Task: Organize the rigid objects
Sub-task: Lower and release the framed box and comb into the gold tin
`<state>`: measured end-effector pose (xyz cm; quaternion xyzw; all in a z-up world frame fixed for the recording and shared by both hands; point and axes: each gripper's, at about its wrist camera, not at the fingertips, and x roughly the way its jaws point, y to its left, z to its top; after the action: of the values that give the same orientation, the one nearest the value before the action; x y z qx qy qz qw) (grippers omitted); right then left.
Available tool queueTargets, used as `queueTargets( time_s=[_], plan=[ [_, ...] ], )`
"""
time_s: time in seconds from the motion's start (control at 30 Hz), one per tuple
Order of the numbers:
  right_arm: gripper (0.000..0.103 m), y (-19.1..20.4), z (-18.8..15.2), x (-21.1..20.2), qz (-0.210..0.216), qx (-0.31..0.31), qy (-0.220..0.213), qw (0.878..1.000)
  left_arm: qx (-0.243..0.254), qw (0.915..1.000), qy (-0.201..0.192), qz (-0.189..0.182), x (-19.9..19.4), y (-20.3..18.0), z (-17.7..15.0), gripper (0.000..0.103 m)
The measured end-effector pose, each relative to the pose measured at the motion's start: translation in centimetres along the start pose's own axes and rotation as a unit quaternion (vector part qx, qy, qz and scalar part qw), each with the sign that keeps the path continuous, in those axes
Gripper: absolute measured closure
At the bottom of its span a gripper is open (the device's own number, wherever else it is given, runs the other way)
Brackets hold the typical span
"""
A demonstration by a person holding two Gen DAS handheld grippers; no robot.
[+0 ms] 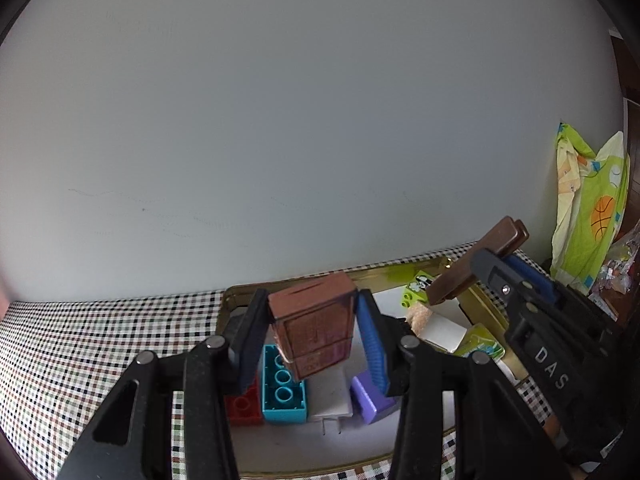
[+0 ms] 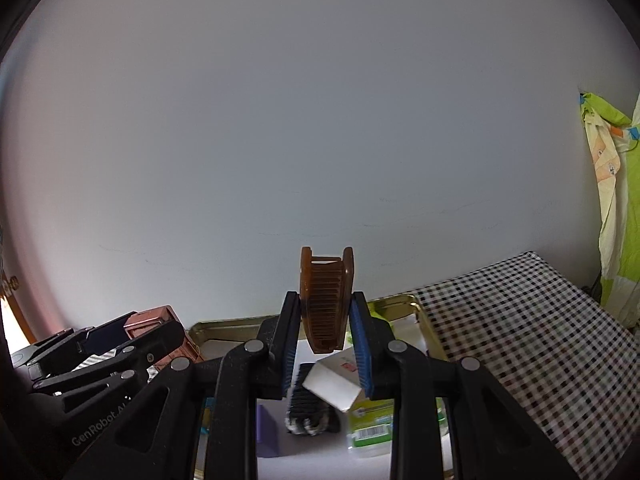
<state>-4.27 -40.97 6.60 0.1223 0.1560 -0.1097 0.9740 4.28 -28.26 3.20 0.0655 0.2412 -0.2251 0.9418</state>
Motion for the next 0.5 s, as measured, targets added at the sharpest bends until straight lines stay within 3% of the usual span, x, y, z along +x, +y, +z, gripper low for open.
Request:
queueTargets(
  time_s=[0.5],
  plan=[
    [0.076,-1.4,-0.9,3.4,-0.023,-0.019,0.038,0.999,-0.01,0.9996,0.028,-0.003,3.5,0.1,-0.5,0.06]
  ],
)
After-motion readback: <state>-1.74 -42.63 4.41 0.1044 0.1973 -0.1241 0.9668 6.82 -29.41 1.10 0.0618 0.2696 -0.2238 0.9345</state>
